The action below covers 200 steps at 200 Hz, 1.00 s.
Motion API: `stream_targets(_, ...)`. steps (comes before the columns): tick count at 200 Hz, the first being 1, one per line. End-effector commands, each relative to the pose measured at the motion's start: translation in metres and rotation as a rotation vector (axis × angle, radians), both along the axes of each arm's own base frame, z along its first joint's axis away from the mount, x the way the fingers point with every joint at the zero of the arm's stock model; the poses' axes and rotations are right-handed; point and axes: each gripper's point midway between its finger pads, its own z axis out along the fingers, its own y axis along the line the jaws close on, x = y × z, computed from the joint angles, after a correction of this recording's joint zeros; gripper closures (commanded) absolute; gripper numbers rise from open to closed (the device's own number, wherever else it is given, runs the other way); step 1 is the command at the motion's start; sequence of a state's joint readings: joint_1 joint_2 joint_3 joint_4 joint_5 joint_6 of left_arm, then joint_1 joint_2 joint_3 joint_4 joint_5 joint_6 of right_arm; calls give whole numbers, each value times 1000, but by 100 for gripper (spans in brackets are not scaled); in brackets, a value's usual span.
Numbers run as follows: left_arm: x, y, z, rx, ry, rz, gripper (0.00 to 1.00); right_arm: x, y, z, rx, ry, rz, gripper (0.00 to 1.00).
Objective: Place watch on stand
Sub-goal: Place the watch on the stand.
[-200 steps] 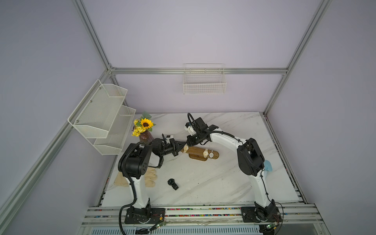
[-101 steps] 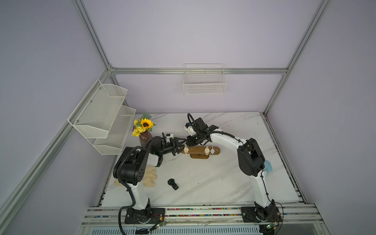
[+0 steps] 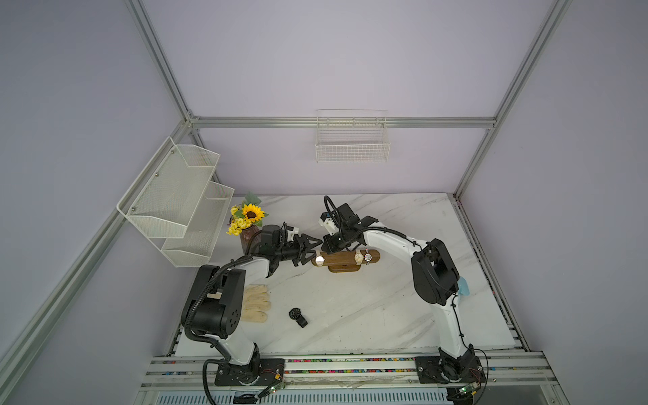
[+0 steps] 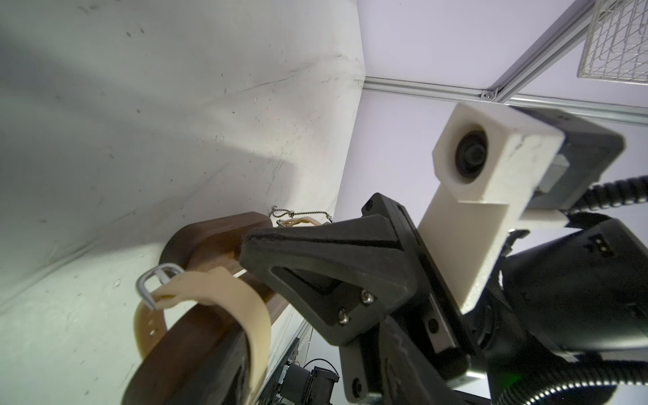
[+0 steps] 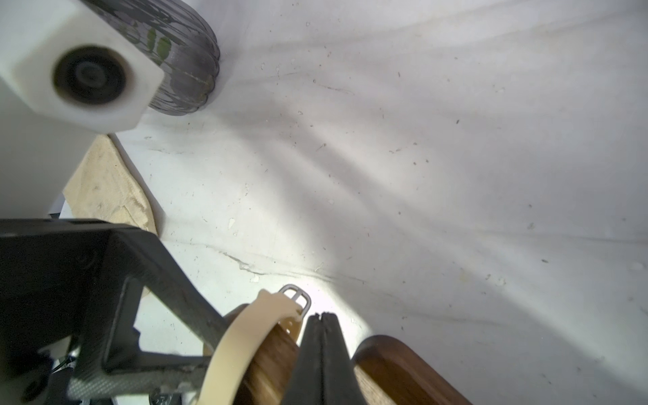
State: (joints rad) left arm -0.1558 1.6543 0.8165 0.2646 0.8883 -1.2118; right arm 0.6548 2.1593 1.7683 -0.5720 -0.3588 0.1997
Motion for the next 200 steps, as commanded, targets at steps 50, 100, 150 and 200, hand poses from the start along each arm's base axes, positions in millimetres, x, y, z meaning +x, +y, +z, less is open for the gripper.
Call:
stream_targets(50, 2, 9, 9, 91, -28, -4, 40, 2, -12, 43, 40, -87, -18, 100)
stream_targets(100, 5, 8, 10, 101, -26, -9, 36, -9, -20, 68, 84, -119, -57, 84)
stream_targets(150, 11, 10, 16, 143, -60, -19, 30, -20, -28, 73, 91, -138, -105, 77)
stream_targets(200, 17, 9, 19, 162, -71, -40, 30, -65, -12, 74, 129, -164, -100, 79)
